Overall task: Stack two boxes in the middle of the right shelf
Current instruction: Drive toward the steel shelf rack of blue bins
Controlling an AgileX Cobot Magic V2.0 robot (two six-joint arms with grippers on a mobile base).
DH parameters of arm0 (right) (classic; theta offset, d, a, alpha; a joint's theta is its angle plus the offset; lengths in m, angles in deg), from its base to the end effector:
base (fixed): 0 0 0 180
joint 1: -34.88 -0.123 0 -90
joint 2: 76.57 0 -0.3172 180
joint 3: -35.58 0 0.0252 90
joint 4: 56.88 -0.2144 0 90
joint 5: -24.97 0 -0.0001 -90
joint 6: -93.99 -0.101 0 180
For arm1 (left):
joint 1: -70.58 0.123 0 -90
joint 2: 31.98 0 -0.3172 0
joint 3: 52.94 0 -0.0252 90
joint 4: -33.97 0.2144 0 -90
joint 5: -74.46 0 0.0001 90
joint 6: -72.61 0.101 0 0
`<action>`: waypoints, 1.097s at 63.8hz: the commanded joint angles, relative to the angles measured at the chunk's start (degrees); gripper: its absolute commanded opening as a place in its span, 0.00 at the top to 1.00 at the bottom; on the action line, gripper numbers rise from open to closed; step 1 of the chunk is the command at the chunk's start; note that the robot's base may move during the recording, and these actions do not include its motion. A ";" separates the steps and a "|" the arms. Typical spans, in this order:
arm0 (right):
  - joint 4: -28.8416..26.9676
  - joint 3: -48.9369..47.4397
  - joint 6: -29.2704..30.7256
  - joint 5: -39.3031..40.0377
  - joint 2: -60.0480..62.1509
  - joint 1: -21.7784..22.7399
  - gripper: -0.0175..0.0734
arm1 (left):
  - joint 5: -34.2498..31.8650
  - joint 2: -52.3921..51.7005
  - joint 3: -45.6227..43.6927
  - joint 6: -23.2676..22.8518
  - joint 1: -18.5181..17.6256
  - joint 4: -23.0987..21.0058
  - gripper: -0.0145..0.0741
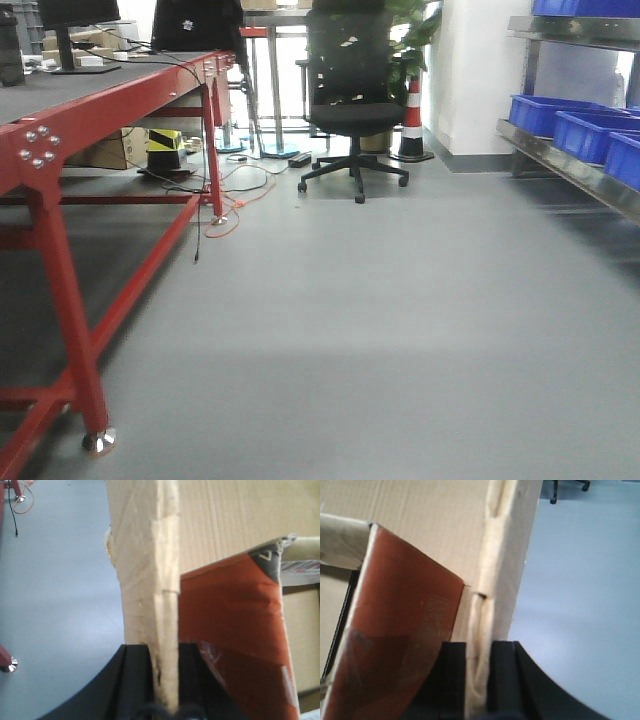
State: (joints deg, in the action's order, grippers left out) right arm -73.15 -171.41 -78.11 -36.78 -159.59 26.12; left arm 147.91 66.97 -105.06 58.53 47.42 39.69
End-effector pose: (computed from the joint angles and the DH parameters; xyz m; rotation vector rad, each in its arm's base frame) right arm 0.2062 0.0570 0.5343 -0.3124 2.0165 0.3495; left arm 0.2569 -0.0994 0.5507 0.1389 2.1025 -0.2743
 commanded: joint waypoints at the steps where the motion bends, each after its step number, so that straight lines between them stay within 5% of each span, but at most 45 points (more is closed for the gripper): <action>1: -0.99 -0.84 0.88 2.17 0.75 0.29 0.98 | -3.48 -0.65 -0.69 -0.08 0.13 0.01 0.96; 70: -0.99 -0.84 0.88 2.17 0.75 0.29 0.98 | -3.48 -0.65 -0.69 -0.08 0.13 0.01 0.96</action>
State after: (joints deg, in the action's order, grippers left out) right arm -73.15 -171.41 -78.11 -36.78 -159.59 26.12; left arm 147.91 66.97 -105.06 58.53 47.42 39.69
